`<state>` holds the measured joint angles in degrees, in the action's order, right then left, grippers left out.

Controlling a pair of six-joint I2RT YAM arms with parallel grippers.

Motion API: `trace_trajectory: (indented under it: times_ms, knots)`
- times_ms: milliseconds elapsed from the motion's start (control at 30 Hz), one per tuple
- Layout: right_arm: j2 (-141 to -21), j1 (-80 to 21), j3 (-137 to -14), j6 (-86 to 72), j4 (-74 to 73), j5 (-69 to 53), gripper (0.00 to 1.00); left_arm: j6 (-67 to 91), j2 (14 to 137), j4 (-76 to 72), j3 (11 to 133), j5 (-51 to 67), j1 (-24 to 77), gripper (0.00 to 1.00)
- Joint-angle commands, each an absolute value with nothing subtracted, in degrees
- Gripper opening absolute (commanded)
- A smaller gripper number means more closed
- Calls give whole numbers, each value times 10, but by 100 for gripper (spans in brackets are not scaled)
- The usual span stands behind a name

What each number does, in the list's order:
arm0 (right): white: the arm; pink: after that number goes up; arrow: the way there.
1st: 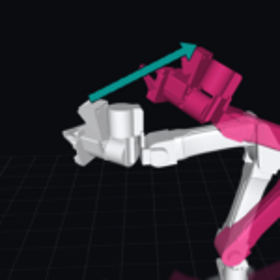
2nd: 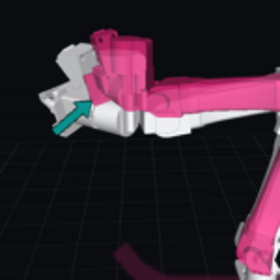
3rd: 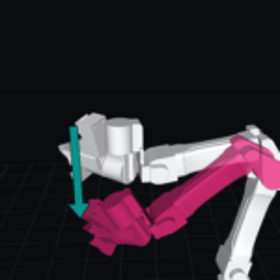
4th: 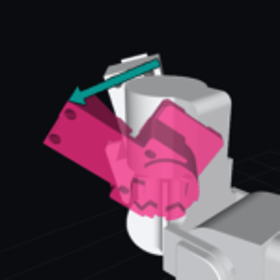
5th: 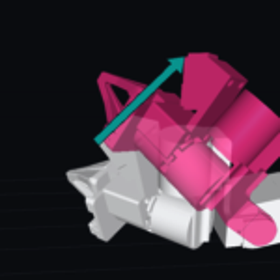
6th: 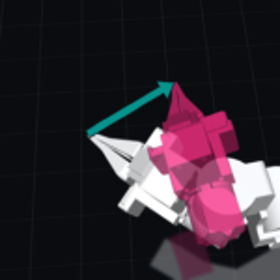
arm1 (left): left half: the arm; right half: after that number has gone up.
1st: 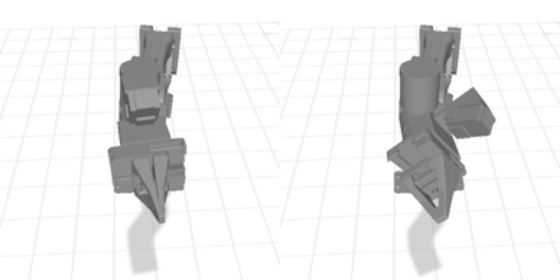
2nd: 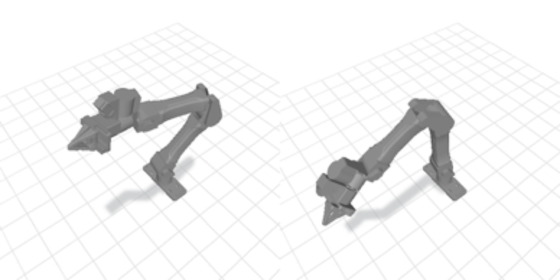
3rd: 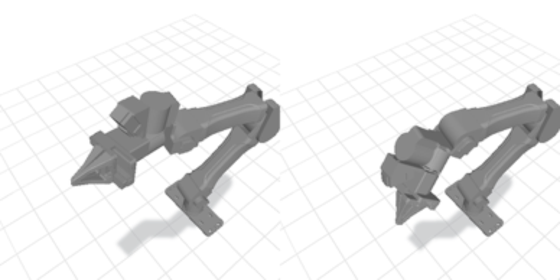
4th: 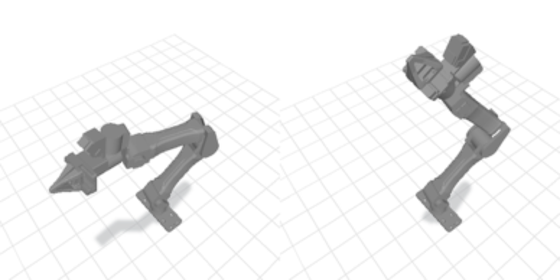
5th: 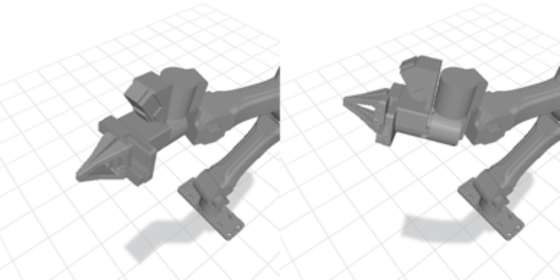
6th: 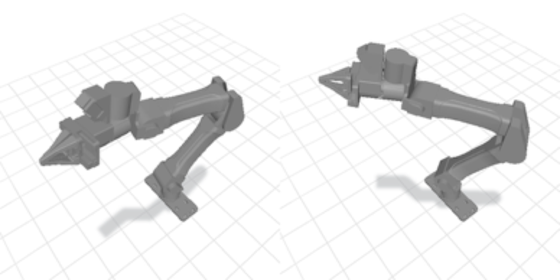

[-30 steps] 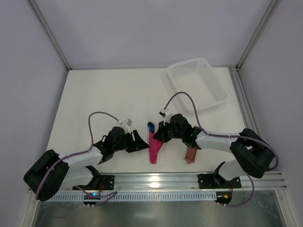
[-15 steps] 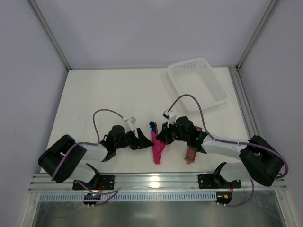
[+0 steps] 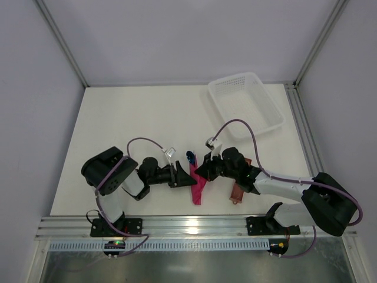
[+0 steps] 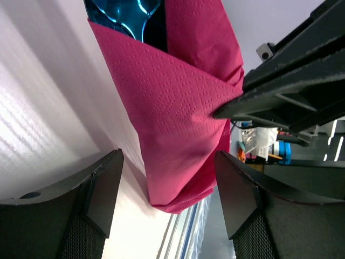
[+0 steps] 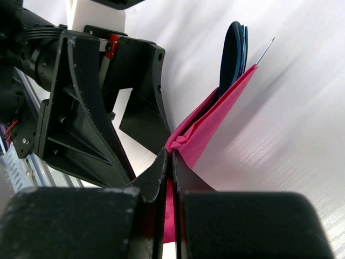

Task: Place the utensils on the paper napkin and roll it up
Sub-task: Pick up the utensils from the center of the board.

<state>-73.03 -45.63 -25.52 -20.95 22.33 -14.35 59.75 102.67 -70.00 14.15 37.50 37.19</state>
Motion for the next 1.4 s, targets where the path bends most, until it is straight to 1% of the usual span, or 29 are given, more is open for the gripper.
trace_trajectory:
  times_ms: [0,167,300,567,967,1100,1233,1367]
  knots:
    - [-707,-453,-263,-217,286,-154,4,627,1061,-885,150,401,367,73]
    - [-707,-454,-276,-224,280,-157,4,621,1061,-885,152,396,366,74]
    - [-706,-453,-280,-237,285,-164,4,603,1045,-856,158,393,363,75]
    - [-705,-452,-292,-263,299,-186,4,602,1056,-868,166,397,357,78]
    - [-742,-440,-292,-334,372,-227,4,574,1034,-834,176,384,355,79]
    - [-758,-426,-284,-359,402,-243,4,580,1048,-844,187,386,355,79]
    - [-775,-411,-277,-374,431,-252,4,597,1079,-884,194,386,355,79]
    - [-788,-396,-267,-386,451,-259,4,596,1080,-885,195,384,355,78]
